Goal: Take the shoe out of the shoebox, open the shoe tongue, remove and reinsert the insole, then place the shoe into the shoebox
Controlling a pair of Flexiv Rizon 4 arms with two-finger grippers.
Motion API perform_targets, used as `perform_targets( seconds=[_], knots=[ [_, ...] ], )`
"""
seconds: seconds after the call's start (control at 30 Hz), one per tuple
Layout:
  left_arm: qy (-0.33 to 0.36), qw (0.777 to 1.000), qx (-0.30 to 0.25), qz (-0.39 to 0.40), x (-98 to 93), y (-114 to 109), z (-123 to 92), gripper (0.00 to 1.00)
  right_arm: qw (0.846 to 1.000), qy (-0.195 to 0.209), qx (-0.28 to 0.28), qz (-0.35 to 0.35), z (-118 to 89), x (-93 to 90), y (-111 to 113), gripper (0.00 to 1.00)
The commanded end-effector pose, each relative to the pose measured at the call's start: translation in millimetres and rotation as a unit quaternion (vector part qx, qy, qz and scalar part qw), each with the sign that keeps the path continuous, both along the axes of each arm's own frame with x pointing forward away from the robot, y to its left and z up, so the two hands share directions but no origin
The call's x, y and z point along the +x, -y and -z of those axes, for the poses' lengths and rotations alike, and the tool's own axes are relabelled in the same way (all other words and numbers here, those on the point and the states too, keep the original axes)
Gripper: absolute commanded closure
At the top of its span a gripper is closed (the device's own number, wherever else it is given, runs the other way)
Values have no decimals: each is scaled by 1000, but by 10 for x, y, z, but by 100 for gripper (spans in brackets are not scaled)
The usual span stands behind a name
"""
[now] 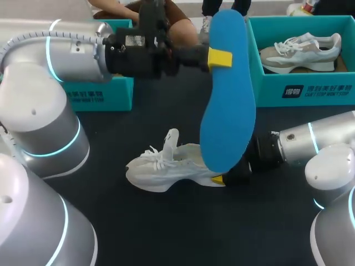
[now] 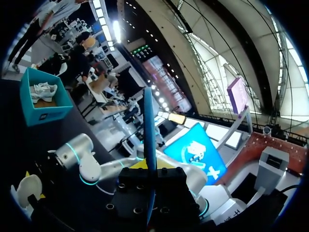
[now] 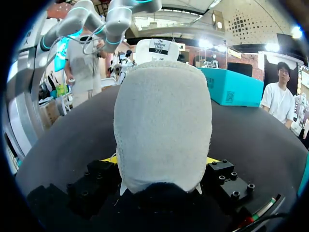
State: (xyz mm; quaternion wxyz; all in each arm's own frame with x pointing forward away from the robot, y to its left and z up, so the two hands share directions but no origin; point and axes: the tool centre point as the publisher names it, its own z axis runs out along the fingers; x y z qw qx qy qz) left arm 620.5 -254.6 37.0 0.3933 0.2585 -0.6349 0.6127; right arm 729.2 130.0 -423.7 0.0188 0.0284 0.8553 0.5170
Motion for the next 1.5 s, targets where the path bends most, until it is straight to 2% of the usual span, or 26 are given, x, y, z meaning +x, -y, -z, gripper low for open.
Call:
perform_targets(
  seconds=[0.03, 0.4, 0.43, 0.47, 0.5, 0.83, 1.27, 1.43, 1.5],
  knots=[
    [-7, 1000, 8, -3, -65, -19, -22, 100, 1000, 0, -2, 1, 104, 23, 5, 100],
    [-7, 1000, 8, -3, -65, -19, -22, 100, 1000, 0, -2, 1, 104, 23, 5, 100],
    [-7, 1000, 8, -3, -65, -19, -22, 100, 1000, 0, -2, 1, 104, 23, 5, 79],
    [-7, 1000, 8, -3, -65, -19, -22, 100, 1000, 0, -2, 1, 104, 23, 5, 36],
    [-7, 1000, 8, -3, -65, -19, -22, 100, 1000, 0, -2, 1, 104, 23, 5, 0],
    [-7, 1000, 8, -3, -65, -19, -22, 100, 1000, 1, -3, -2, 96, 24, 6, 0],
    [-7, 1000, 8, -3, -65, -19, -22, 100, 999, -6, -51, -10, -126, 28, 83, 0],
    [-7, 1000, 8, -3, -65, -19, -22, 100, 996, -12, -85, -9, -210, 26, 83, 0],
    [-7, 1000, 8, -3, -65, -19, -22, 100, 993, -23, -114, -9, -253, 29, 71, 0]
  ],
)
